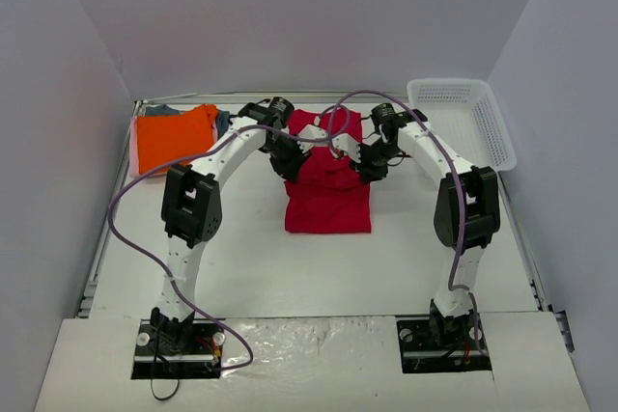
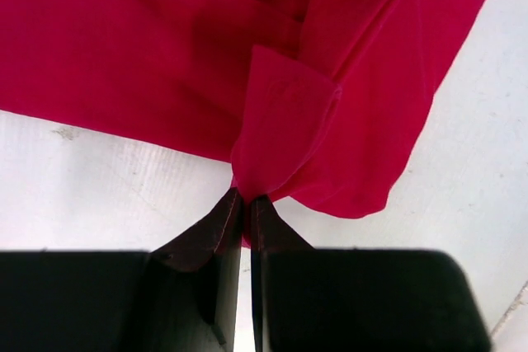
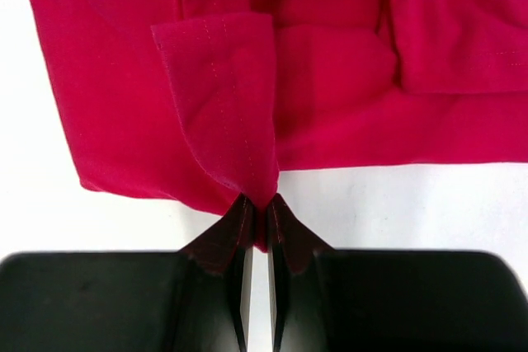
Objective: Fold and stack the t-shirts
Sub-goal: Fold the folded rectangular tshirt in 1/3 of the way, then grab one side of the 2/3 rectangular tshirt with both arms
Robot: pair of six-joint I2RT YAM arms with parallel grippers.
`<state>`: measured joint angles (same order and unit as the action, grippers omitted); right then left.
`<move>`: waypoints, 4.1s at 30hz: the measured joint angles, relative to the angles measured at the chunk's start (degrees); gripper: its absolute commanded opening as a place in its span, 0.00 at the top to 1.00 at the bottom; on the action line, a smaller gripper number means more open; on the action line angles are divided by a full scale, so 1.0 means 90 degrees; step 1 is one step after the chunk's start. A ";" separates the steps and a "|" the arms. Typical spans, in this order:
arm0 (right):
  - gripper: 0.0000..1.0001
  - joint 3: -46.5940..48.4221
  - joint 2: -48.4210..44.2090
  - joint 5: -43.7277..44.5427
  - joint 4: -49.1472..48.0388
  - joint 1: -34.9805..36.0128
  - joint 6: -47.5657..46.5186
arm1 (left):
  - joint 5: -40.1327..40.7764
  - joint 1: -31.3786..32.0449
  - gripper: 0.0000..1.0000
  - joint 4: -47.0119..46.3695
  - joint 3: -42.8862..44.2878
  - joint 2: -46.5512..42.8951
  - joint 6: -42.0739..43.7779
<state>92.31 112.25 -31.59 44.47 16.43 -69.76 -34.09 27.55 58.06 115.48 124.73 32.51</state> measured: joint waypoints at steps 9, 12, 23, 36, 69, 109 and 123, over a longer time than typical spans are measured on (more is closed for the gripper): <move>1.00 0.0374 0.0440 -0.0085 -0.0007 -0.0063 -0.0044 | 0.0124 -0.0053 0.98 0.0002 0.0369 0.0282 0.0015; 1.00 0.0512 0.0576 -0.0095 0.0010 -0.0080 -0.0051 | 0.0126 -0.0068 0.98 -0.0007 0.0459 0.0367 0.0017; 0.55 0.1061 0.1139 -0.0112 -0.0032 -0.0158 0.0010 | 0.0272 -0.0124 0.59 -0.0061 0.0636 0.0661 0.0044; 0.52 0.1501 0.0908 -0.0107 -0.0663 -0.0182 0.0733 | 0.0804 -0.0158 0.47 -0.0330 0.1066 0.0238 0.0010; 0.50 -0.2577 -0.2484 0.0510 -0.1168 -0.0957 0.4163 | 0.3150 0.2115 0.43 -0.4877 -0.7089 -0.4437 -0.0211; 0.52 -0.2603 -0.2516 0.0634 -0.1207 -0.0993 0.4226 | 0.3803 0.2093 0.98 -0.5202 -0.6547 -0.2975 -0.0308; 0.51 -0.2888 -0.3313 -0.0644 -0.1066 -0.0993 0.3759 | 0.1982 0.1297 0.97 -0.4046 -0.5899 -0.2977 -0.0304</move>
<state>66.32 82.43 -37.39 34.87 7.49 -35.92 -16.25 39.22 21.65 62.39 97.93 29.78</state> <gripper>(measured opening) 0.493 0.050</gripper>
